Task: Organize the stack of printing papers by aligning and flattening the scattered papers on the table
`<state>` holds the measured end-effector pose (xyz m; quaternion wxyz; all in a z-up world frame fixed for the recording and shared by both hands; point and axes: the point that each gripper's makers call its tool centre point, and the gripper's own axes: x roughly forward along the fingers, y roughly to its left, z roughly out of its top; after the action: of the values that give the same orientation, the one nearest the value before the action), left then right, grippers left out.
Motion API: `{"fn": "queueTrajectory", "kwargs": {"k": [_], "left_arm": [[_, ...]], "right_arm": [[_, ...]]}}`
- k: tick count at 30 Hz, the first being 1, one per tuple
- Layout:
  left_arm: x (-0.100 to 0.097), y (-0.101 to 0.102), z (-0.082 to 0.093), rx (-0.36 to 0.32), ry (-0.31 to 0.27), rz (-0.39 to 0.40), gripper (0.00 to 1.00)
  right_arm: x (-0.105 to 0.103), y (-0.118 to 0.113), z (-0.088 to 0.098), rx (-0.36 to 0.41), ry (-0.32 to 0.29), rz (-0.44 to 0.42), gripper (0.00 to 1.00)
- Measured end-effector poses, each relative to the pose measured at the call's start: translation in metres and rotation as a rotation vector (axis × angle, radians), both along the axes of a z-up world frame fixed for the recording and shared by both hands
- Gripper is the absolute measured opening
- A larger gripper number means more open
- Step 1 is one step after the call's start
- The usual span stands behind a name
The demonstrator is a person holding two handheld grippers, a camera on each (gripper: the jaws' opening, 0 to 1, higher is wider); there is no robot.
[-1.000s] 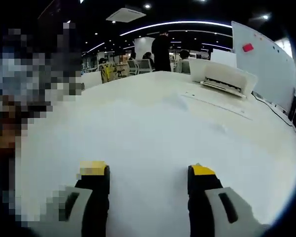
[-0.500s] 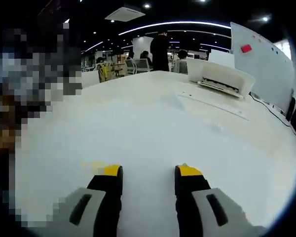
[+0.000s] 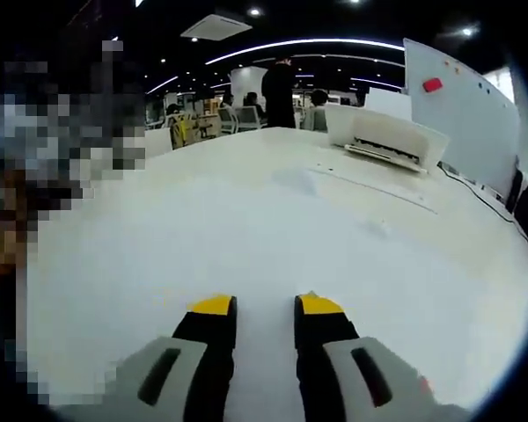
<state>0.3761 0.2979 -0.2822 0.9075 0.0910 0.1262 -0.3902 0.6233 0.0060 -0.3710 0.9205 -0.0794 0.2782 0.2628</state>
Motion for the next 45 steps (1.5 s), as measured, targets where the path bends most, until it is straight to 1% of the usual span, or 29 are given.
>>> {"fn": "queueTrajectory", "kwargs": {"k": [1, 3, 5, 7, 10, 12, 14, 16, 17, 18, 19, 20, 21, 23, 24, 26, 27, 29, 31, 33, 34, 36, 37, 38, 39, 41, 44, 45], "left_arm": [[0.000, 0.000, 0.000, -0.002, 0.000, 0.002, 0.70], [0.001, 0.000, 0.000, -0.004, 0.000, 0.000, 0.70], [0.001, -0.001, -0.001, -0.004, 0.001, -0.001, 0.70], [0.000, -0.002, -0.001, -0.004, 0.002, -0.003, 0.70], [0.001, -0.002, -0.001, -0.005, 0.003, -0.002, 0.70], [0.001, -0.001, -0.001, -0.005, 0.003, -0.001, 0.70], [0.001, -0.001, -0.001, -0.007, 0.002, 0.001, 0.70], [0.001, -0.001, -0.001, -0.007, 0.002, 0.001, 0.70], [0.001, -0.001, -0.001, -0.007, 0.000, 0.001, 0.70], [0.001, -0.001, -0.001, -0.008, 0.001, 0.000, 0.70], [0.000, -0.001, -0.001, -0.009, 0.002, -0.001, 0.70], [0.001, -0.002, -0.001, -0.010, 0.001, -0.001, 0.70], [0.001, -0.002, -0.002, -0.012, 0.001, 0.000, 0.70], [0.002, -0.002, -0.004, -0.012, 0.006, 0.001, 0.70], [0.001, -0.003, -0.005, -0.010, 0.007, 0.001, 0.70], [0.000, -0.003, -0.006, -0.012, 0.007, -0.002, 0.70], [0.000, -0.003, -0.007, -0.015, 0.010, 0.001, 0.70], [0.000, -0.002, -0.008, -0.023, 0.014, 0.005, 0.70], [0.000, -0.002, -0.009, -0.025, 0.017, 0.011, 0.70], [0.000, -0.003, -0.009, -0.024, 0.018, 0.011, 0.70], [-0.001, -0.004, -0.008, -0.022, 0.017, 0.012, 0.70], [-0.004, -0.004, -0.006, -0.020, 0.009, 0.011, 0.70], [-0.005, -0.004, -0.004, -0.021, 0.007, 0.014, 0.70], [-0.006, -0.003, -0.003, -0.022, 0.005, 0.016, 0.70], [-0.006, -0.002, -0.002, -0.022, 0.003, 0.018, 0.70], [-0.009, 0.000, -0.001, -0.018, -0.002, 0.021, 0.70], [-0.012, 0.004, 0.000, -0.014, -0.007, 0.027, 0.70], [-0.012, 0.005, 0.001, -0.016, -0.008, 0.029, 0.70]], "right_arm": [[0.000, -0.001, 0.000, -0.008, -0.004, 0.000, 0.12], [0.001, -0.006, 0.001, -0.035, -0.022, -0.002, 0.07], [0.002, -0.008, 0.000, -0.036, -0.023, -0.005, 0.00], [0.002, -0.009, 0.000, -0.036, -0.024, -0.007, 0.00], [0.001, -0.009, 0.000, 0.006, -0.004, -0.019, 0.00], [0.000, -0.005, 0.003, 0.050, 0.004, -0.023, 0.00], [0.000, -0.005, 0.006, 0.073, 0.008, -0.029, 0.00], [-0.003, -0.003, 0.010, 0.066, -0.002, -0.029, 0.00], [-0.005, 0.000, 0.015, 0.048, -0.032, 0.005, 0.00], [-0.007, 0.006, 0.021, 0.038, -0.068, 0.038, 0.08], [-0.012, 0.014, 0.029, 0.024, -0.125, 0.082, 0.25], [-0.016, 0.019, 0.034, 0.021, -0.152, 0.107, 0.35], [-0.022, 0.023, 0.037, 0.010, -0.166, 0.123, 0.39], [-0.037, 0.030, 0.039, -0.033, -0.180, 0.171, 0.37], [-0.046, 0.034, 0.039, -0.068, -0.200, 0.209, 0.36], [-0.062, 0.041, 0.039, -0.097, -0.221, 0.259, 0.40], [-0.072, 0.047, 0.037, -0.096, -0.216, 0.295, 0.44], [-0.093, 0.061, 0.033, -0.094, -0.206, 0.368, 0.57], [-0.112, 0.082, 0.035, -0.045, -0.201, 0.420, 0.67], [-0.125, 0.096, 0.035, -0.032, -0.196, 0.464, 0.70], [-0.136, 0.113, 0.038, 0.012, -0.196, 0.484, 0.73], [-0.151, 0.133, 0.037, 0.034, -0.187, 0.541, 0.79], [-0.154, 0.141, 0.035, 0.036, -0.190, 0.541, 0.79], [-0.161, 0.150, 0.028, 0.010, -0.193, 0.595, 0.80], [-0.162, 0.152, 0.026, 0.001, -0.192, 0.600, 0.81], [-0.162, 0.162, 0.016, -0.008, -0.177, 0.608, 0.83], [-0.166, 0.174, 0.008, 0.058, -0.116, 0.626, 0.84], [-0.165, 0.176, 0.006, 0.064, -0.109, 0.625, 0.84]]}}
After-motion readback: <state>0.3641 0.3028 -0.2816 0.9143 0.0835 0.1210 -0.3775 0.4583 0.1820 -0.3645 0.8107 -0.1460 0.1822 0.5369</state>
